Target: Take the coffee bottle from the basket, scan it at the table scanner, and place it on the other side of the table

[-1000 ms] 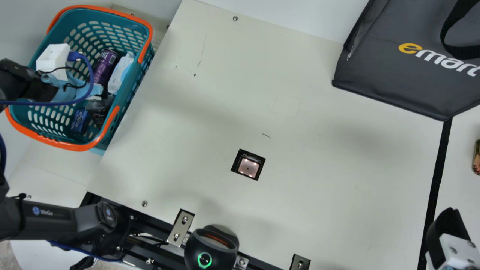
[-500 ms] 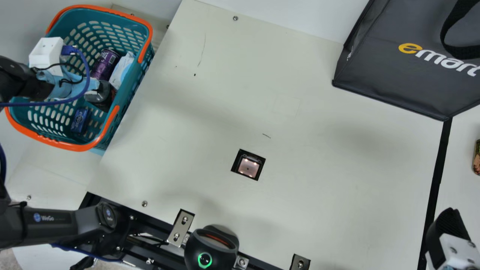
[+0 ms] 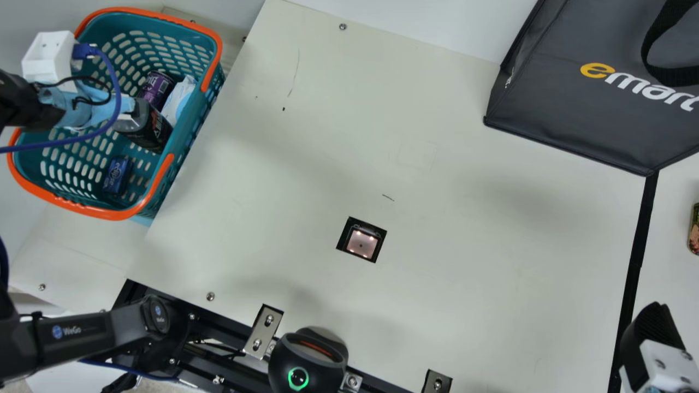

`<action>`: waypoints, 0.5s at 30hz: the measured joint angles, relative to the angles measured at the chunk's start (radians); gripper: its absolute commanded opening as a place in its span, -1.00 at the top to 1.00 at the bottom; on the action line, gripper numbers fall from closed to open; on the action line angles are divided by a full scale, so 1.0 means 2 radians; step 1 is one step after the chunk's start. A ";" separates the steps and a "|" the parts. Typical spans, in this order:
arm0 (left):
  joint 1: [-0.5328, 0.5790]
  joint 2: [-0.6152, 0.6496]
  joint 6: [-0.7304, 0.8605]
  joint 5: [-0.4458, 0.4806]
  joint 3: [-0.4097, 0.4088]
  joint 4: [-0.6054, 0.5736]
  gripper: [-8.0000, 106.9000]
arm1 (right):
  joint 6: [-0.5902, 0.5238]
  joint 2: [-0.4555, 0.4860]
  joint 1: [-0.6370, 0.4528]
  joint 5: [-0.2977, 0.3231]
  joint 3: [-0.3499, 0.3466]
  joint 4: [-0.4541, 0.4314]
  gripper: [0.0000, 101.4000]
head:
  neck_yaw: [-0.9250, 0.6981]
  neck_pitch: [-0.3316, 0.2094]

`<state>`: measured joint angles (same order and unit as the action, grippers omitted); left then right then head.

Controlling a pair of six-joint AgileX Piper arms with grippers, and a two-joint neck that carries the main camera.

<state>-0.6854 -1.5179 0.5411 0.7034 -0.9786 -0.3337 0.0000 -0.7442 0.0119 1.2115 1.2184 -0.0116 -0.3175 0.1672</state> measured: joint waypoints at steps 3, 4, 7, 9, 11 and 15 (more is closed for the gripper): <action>0.007 0.015 -0.022 0.013 -0.011 0.017 1.00 | 0.000 0.000 0.000 0.000 0.000 0.000 -0.87 | 0.000 0.000; 0.009 0.020 -0.031 0.019 -0.015 0.024 1.00 | 0.000 0.000 0.000 0.000 0.000 0.000 -0.87 | 0.000 0.001; 0.015 0.034 -0.057 0.036 -0.029 0.041 1.00 | 0.000 0.000 0.000 0.000 0.000 0.000 -0.87 | 0.000 0.000; 0.020 0.043 -0.072 0.046 -0.039 0.051 1.00 | 0.000 0.000 0.000 0.000 0.000 0.000 -0.87 | 0.000 0.001; 0.025 0.052 -0.087 0.058 -0.049 0.062 1.00 | 0.000 0.000 0.000 0.000 0.000 0.000 -0.87 | 0.000 0.000; 0.035 0.069 -0.118 0.084 -0.071 0.084 1.00 | 0.000 0.000 0.000 0.000 0.000 0.000 -0.87 | 0.000 0.001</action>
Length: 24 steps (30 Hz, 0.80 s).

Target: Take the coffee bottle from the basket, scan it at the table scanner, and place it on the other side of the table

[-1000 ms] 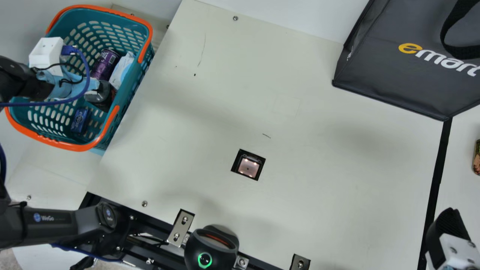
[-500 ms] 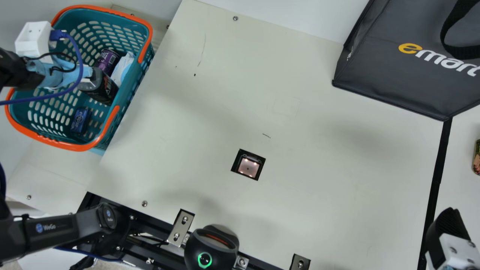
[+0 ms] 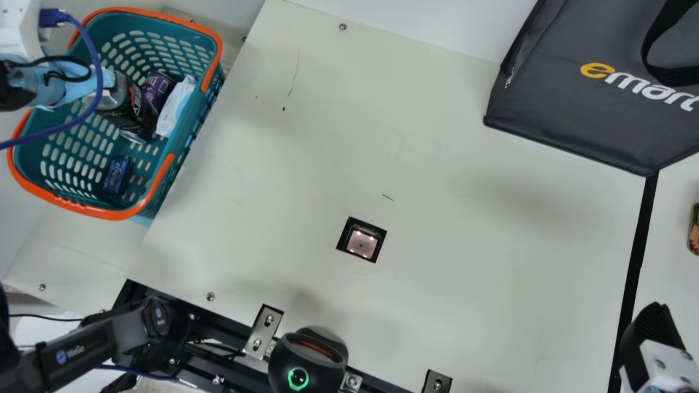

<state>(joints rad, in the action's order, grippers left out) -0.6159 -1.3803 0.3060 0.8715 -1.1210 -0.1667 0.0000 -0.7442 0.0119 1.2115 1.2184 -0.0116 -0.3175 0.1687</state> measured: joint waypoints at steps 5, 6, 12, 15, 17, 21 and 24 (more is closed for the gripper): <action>0.013 0.018 -0.028 0.030 -0.030 0.019 1.00 | 0.000 0.000 0.000 0.000 0.000 0.000 -0.87 | 0.000 0.000; 0.017 0.021 -0.035 0.037 -0.037 0.024 1.00 | 0.000 0.000 0.000 0.000 0.000 0.000 -0.87 | 0.000 -0.001; 0.038 0.036 -0.064 0.076 -0.073 0.044 1.00 | 0.000 0.000 0.000 0.000 0.000 0.000 -0.87 | 0.000 -0.001; 0.050 0.043 -0.076 0.095 -0.090 0.051 1.00 | 0.000 0.000 0.000 0.000 0.000 0.000 -0.87 | 0.000 -0.001; 0.060 0.048 -0.083 0.109 -0.101 0.053 1.00 | 0.000 0.000 0.000 0.000 0.000 0.000 -0.87 | 0.000 0.000; 0.083 0.055 -0.100 0.133 -0.118 0.060 1.00 | 0.000 0.000 0.000 0.000 0.000 0.000 -0.87 | 0.000 -0.001; 0.104 0.062 -0.111 0.148 -0.129 0.064 1.00 | 0.000 0.000 0.000 0.000 0.000 0.000 -0.87 | 0.000 -0.001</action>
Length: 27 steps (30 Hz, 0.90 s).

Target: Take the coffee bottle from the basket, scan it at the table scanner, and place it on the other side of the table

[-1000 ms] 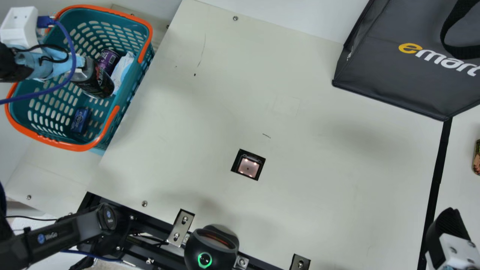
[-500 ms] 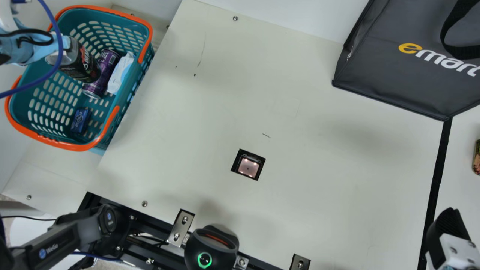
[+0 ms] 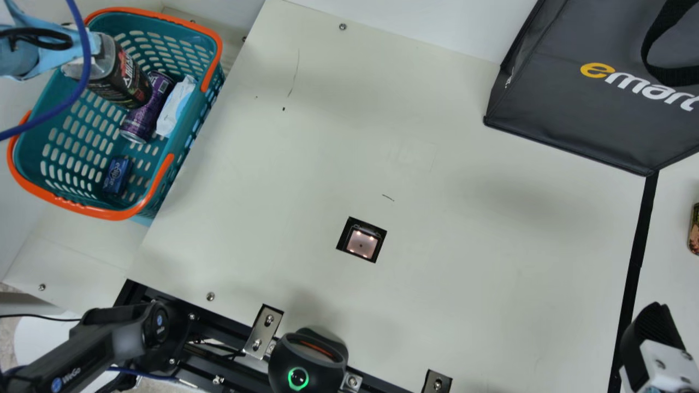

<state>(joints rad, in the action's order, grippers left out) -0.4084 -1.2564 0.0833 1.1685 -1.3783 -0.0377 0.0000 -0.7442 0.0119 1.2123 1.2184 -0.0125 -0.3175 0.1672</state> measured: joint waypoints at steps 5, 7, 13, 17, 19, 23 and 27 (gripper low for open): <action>0.044 0.011 -0.023 0.023 -0.008 0.010 1.00 | 0.000 0.000 0.000 0.000 0.000 0.000 -0.87 | 0.000 0.000; 0.063 0.015 -0.034 0.026 -0.006 0.014 1.00 | 0.000 0.000 0.000 0.000 0.000 0.000 -0.87 | 0.000 0.000; 0.126 0.023 -0.069 0.026 0.010 0.030 1.00 | 0.000 0.000 0.000 0.000 0.000 0.000 -0.87 | 0.000 0.000; 0.174 0.025 -0.095 0.026 0.015 0.043 1.00 | 0.000 0.000 0.000 0.000 0.000 0.000 -0.87 | 0.000 0.000; 0.195 0.025 -0.106 0.026 0.016 0.049 1.00 | 0.000 0.000 0.000 0.000 0.000 0.000 -0.87 | 0.000 0.001; 0.237 0.021 -0.131 0.026 0.017 0.058 1.00 | 0.000 0.000 0.000 0.000 0.000 0.000 -0.87 | 0.000 0.001; 0.272 0.016 -0.151 0.020 0.025 0.065 1.00 | 0.000 0.000 0.000 0.000 0.000 0.000 -0.87 | 0.000 0.000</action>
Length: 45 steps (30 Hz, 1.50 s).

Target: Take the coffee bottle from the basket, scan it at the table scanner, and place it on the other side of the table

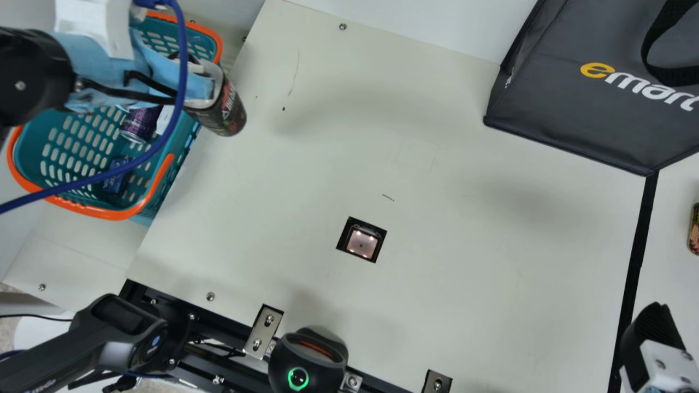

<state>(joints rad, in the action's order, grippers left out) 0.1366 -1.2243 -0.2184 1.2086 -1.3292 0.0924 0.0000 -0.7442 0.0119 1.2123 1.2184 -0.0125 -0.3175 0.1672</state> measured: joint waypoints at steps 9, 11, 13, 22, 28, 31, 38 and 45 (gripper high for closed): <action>0.044 -0.008 -0.034 -0.055 0.059 0.013 1.00 | 0.000 0.000 0.000 0.000 0.000 0.000 -0.87 | 0.000 0.000; 0.049 -0.009 -0.039 -0.071 0.072 0.014 1.00 | 0.000 0.000 0.000 0.000 0.000 0.000 -0.87 | 0.000 0.000; 0.053 -0.010 -0.042 -0.082 0.087 0.014 1.00 | 0.000 0.000 0.000 0.000 0.000 0.000 -0.87 | 0.000 0.001; 0.064 -0.015 -0.049 -0.118 0.132 0.014 1.00 | 0.000 0.000 0.000 0.000 0.000 0.000 -0.87 | 0.000 0.001; 0.067 -0.017 -0.049 -0.123 0.144 0.012 0.77 | 0.000 0.000 0.000 0.000 0.000 0.000 -0.87 | 0.000 0.001; 0.067 -0.019 -0.049 -0.123 0.146 0.010 0.59 | 0.000 0.000 0.000 0.000 0.000 0.000 -0.87 | 0.000 0.001; 0.067 -0.021 -0.048 -0.122 0.149 0.007 0.19 | 0.000 0.000 0.000 0.000 0.000 0.000 -0.87 | 0.000 0.001; 0.065 -0.021 -0.043 -0.120 0.150 0.003 -0.22 | 0.000 0.000 0.000 0.000 0.000 0.000 -0.87 | 0.000 0.000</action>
<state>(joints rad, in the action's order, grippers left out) 0.2659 -1.2664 -0.3046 0.9694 -1.0301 0.0983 0.0000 -0.7442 0.0119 1.2115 1.2184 -0.0125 -0.3175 0.1672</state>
